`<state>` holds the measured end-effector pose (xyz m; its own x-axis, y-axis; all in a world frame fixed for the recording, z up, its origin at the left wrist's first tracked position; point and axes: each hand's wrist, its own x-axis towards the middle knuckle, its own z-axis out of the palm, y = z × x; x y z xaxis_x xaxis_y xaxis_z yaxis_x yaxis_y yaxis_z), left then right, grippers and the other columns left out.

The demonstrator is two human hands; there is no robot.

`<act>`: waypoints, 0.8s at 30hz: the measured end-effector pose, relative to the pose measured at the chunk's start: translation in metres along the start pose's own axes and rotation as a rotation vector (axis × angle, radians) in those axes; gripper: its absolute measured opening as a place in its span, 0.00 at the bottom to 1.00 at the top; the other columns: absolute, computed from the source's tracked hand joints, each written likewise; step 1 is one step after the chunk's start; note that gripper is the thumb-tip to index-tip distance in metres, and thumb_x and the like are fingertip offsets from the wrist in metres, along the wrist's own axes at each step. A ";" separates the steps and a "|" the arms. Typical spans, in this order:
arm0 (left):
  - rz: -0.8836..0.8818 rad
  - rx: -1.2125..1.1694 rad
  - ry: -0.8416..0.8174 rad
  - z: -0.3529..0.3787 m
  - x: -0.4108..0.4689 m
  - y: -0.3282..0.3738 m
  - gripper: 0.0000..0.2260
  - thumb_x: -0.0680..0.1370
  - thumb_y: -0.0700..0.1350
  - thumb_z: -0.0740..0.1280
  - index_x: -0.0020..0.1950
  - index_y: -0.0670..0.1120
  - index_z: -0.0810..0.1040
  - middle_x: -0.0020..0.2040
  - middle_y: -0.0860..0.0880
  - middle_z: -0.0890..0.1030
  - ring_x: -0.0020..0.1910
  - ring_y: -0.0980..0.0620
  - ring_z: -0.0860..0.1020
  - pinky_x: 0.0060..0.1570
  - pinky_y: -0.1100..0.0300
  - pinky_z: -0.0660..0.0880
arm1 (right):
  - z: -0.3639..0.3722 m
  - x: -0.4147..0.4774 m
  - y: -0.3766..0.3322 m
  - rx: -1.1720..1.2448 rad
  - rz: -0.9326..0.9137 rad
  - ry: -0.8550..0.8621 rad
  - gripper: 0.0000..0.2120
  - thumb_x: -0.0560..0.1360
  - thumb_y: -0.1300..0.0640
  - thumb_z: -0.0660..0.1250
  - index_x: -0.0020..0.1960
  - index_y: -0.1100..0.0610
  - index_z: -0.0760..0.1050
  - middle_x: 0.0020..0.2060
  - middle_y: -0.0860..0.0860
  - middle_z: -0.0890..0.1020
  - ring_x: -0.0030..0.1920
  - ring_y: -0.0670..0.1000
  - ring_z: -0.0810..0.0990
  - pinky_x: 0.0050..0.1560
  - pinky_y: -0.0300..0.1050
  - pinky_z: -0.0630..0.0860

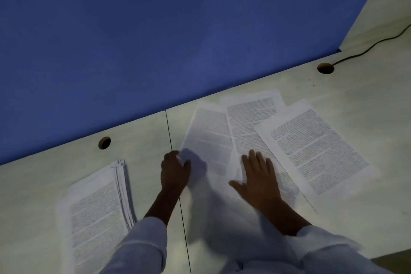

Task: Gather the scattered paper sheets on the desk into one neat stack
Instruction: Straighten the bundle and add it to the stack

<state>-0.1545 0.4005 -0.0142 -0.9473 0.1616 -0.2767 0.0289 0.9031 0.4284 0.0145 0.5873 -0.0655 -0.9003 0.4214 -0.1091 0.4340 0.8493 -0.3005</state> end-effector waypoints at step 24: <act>-0.049 0.055 -0.014 0.035 -0.053 0.023 0.32 0.66 0.58 0.76 0.61 0.39 0.72 0.59 0.40 0.74 0.60 0.38 0.72 0.56 0.47 0.73 | -0.015 -0.012 -0.006 0.065 0.090 0.086 0.29 0.63 0.57 0.51 0.60 0.65 0.73 0.51 0.58 0.78 0.49 0.58 0.78 0.48 0.52 0.77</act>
<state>-0.0928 0.4267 -0.0197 -0.9436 0.1220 -0.3079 0.0009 0.9306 0.3659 0.0234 0.5816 -0.0479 -0.8501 0.5234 -0.0575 0.5076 0.7856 -0.3538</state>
